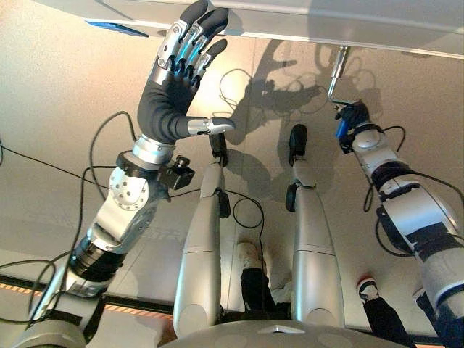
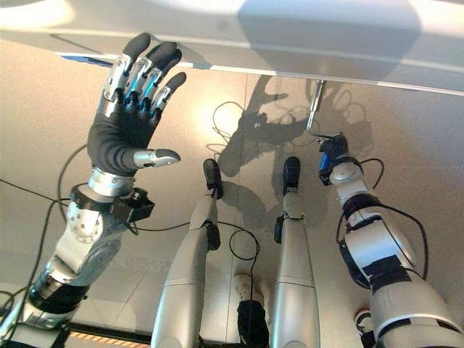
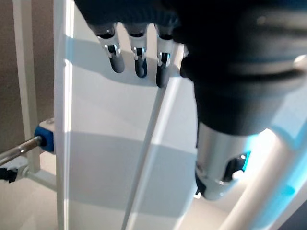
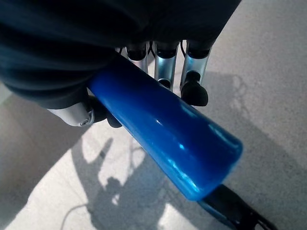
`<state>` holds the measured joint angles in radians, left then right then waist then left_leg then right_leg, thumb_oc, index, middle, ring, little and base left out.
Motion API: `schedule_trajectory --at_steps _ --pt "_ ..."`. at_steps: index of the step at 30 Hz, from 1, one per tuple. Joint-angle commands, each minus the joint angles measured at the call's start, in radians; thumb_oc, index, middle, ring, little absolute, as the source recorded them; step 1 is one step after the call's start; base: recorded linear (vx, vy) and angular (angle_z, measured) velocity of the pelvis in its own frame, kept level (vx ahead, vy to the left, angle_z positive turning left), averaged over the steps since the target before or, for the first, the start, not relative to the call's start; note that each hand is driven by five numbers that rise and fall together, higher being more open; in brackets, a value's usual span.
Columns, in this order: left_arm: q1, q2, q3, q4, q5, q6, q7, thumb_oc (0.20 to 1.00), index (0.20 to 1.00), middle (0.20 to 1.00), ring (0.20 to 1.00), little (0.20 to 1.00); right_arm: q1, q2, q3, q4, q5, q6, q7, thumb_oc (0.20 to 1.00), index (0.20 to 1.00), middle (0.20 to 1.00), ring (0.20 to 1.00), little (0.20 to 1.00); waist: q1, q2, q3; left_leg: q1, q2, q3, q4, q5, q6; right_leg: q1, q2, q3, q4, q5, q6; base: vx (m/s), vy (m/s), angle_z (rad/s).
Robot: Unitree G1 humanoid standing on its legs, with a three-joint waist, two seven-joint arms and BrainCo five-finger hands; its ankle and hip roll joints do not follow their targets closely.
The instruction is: Raise the hospital bed
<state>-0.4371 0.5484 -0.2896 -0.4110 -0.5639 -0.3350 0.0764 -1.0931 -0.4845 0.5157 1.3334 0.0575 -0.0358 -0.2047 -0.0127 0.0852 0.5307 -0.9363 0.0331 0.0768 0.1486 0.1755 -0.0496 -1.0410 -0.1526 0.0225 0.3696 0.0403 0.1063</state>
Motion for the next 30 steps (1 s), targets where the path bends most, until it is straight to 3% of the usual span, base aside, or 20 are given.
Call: schedule_trajectory --at_steps 1,8,9,11,16,24,30 --pt "-0.033 -0.039 0.016 -0.076 0.013 -0.025 0.014 1.0 1.0 1.0 1.0 1.0 0.047 0.208 0.116 -0.042 -0.134 0.006 0.077 0.2 0.2 0.2 0.2 0.2 0.012 0.059 -0.011 0.003 -0.042 -0.029 0.121 -0.15 0.013 0.027 0.045 -0.05 -0.057 0.022 0.026 0.0 0.0 0.0" --pt "-0.026 -0.06 0.025 -0.077 0.019 -0.026 0.036 1.0 1.0 1.0 1.0 1.0 0.076 0.348 0.192 -0.199 -0.166 -0.014 0.098 0.2 0.2 0.2 0.2 0.2 0.011 0.056 -0.011 -0.014 -0.043 -0.032 0.13 -0.151 0.015 0.013 0.039 -0.05 -0.053 0.025 0.027 0.0 0.02 -0.03" --pt "-0.02 -0.059 0.028 -0.074 0.018 -0.031 0.038 1.0 1.0 1.0 1.0 1.0 0.084 0.375 0.249 -0.295 -0.204 -0.027 0.122 0.2 0.2 0.2 0.2 0.2 0.012 0.055 -0.011 -0.014 -0.044 -0.032 0.13 -0.151 0.015 0.012 0.039 -0.049 -0.053 0.025 0.027 0.01 0.022 -0.03" --pt "-0.003 -0.047 0.03 -0.082 0.019 -0.038 0.035 1.0 1.0 1.0 1.0 1.0 0.099 0.38 0.319 -0.461 -0.246 -0.055 0.164 0.2 0.2 0.2 0.2 0.2 0.012 0.051 -0.011 -0.012 -0.044 -0.033 0.129 -0.152 0.014 0.012 0.038 -0.049 -0.051 0.024 0.027 0.01 0.023 -0.03" --pt "0.014 -0.04 0.024 -0.091 0.009 -0.054 0.032 1.0 1.0 1.0 1.0 1.0 0.118 0.392 0.335 -0.568 -0.185 -0.092 0.185 0.2 0.2 0.2 0.2 0.2 0.012 0.055 -0.011 -0.009 -0.044 -0.033 0.132 -0.151 0.014 0.018 0.035 -0.047 -0.05 0.022 0.028 0.0 0.006 -0.04" --pt "0.033 0.012 -0.003 -0.089 0.011 -0.091 0.026 1.0 1.0 1.0 1.0 1.0 0.133 0.279 0.293 -0.972 0.121 -0.216 0.202 0.2 0.2 0.2 0.2 0.2 0.007 0.053 -0.011 0.005 -0.04 -0.021 0.133 -0.152 0.013 0.03 0.033 -0.04 -0.057 0.026 0.03 0.0 0.0 0.0" --pt "0.023 0.031 -0.016 -0.087 0.015 -0.105 0.016 1.0 1.0 1.0 1.0 1.0 0.08 0.211 0.295 -1.054 0.113 -0.228 0.19 0.2 0.2 0.2 0.2 0.2 0.005 0.055 -0.011 0.008 -0.037 -0.022 0.137 -0.15 0.012 0.033 0.033 -0.039 -0.058 0.027 0.03 0.0 -0.003 -0.01"
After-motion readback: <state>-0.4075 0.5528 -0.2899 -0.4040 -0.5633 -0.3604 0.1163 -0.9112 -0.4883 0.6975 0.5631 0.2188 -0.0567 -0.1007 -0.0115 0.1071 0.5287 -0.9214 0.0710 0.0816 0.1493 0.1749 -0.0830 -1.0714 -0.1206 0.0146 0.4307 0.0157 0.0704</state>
